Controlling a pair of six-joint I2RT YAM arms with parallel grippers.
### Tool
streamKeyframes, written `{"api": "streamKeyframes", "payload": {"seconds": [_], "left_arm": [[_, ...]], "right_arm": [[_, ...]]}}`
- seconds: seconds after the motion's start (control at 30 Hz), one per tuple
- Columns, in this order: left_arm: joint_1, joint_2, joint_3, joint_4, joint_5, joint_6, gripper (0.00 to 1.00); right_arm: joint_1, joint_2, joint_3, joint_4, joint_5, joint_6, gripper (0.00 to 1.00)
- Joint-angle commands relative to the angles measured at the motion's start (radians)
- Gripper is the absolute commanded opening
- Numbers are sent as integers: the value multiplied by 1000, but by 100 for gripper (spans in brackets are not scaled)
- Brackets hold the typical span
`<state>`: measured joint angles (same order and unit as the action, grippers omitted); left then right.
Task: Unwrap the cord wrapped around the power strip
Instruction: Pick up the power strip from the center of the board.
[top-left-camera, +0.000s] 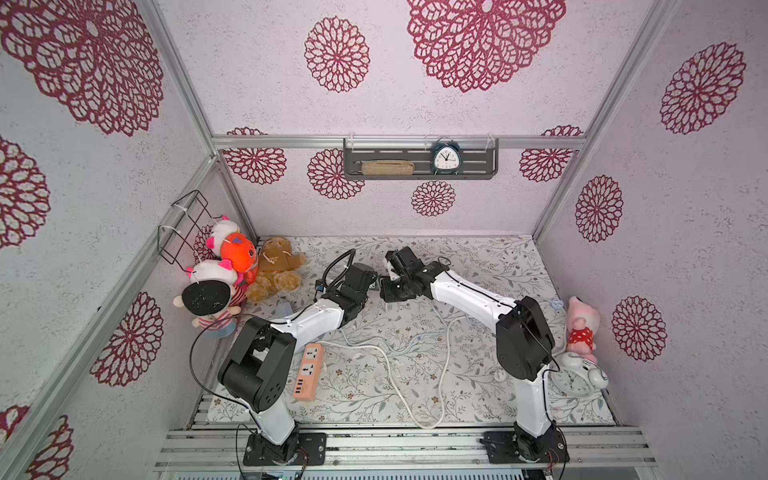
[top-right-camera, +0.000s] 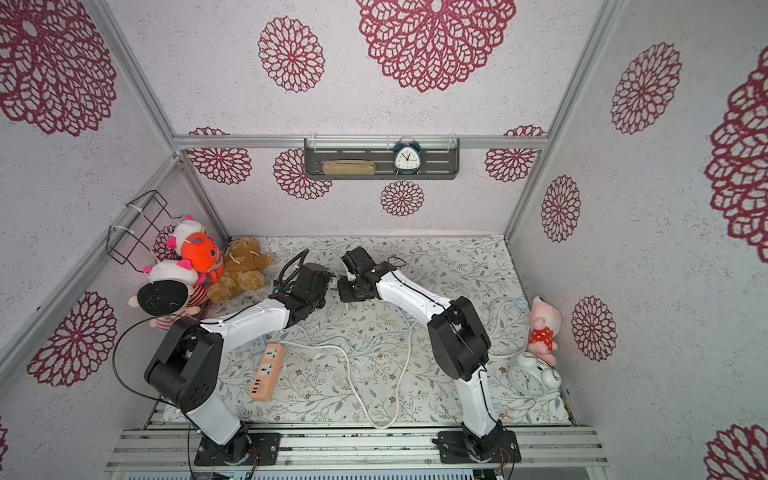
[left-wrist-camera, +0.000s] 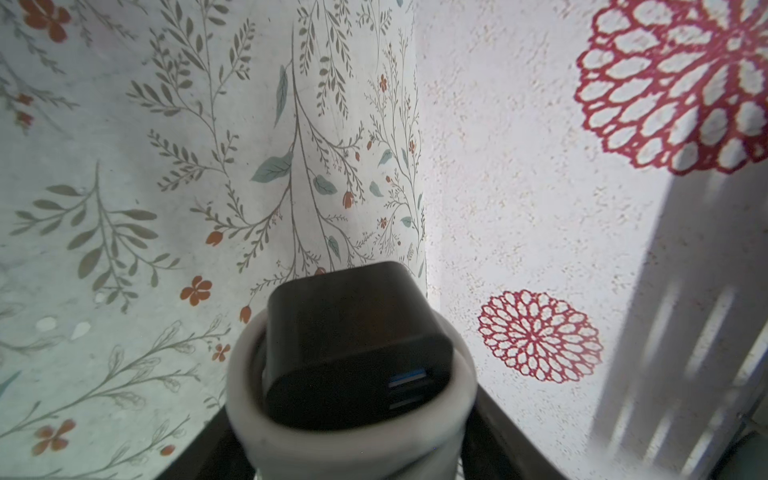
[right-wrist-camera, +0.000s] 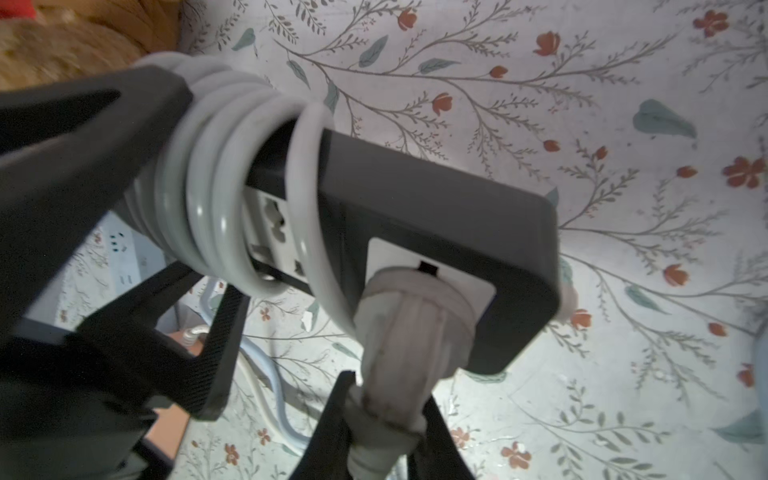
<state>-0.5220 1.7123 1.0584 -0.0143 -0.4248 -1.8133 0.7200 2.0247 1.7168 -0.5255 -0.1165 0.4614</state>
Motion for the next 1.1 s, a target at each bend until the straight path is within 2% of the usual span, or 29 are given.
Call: {"api": "streamKeyframes", "payload": {"seconds": [0.0, 0.07, 0.13, 0.23, 0.3, 0.37, 0.47, 0.53, 0.6, 0.7, 0.8, 0.87, 0.93, 1.07], "left_arm": [[-16, -35, -41, 63, 46, 27, 20], [-13, -37, -63, 72, 52, 42, 30], [-6, -32, -75, 79, 79, 80, 45], [6, -25, -85, 113, 128, 188, 80], [21, -29, -83, 122, 165, 295, 98], [45, -33, -57, 96, 230, 422, 97], [93, -44, 9, -38, 324, 602, 97], [119, -62, 50, -94, 387, 772, 97], [146, -69, 101, -126, 518, 1028, 97], [162, -30, 263, -397, 722, 1412, 98], [123, -2, 334, -622, 789, 1757, 97], [100, -6, 303, -636, 779, 1861, 97], [99, -5, 282, -647, 818, 1933, 98], [97, 9, 269, -645, 878, 1977, 97]], "right_arm": [[-37, 5, 19, -35, 55, -60, 11], [-50, 2, 0, -34, 46, -67, 4], [-64, 2, -10, -44, 40, -79, 0], [-83, 2, -10, -67, 33, -96, 0], [-96, 3, -5, -86, 25, -102, 0], [-109, 3, 3, -109, 20, -112, 0], [-127, 3, 10, -131, 8, -134, 0], [-140, 13, 31, -151, -11, -164, 0], [-152, 32, 75, -195, -30, -195, 0], [-165, 54, 143, -260, -41, -242, 0], [-177, 67, 186, -289, -71, -264, 0], [-184, 75, 209, -299, -91, -264, 0], [-188, 82, 229, -312, -106, -268, 0], [-193, 89, 261, -332, -122, -288, 0]]}}
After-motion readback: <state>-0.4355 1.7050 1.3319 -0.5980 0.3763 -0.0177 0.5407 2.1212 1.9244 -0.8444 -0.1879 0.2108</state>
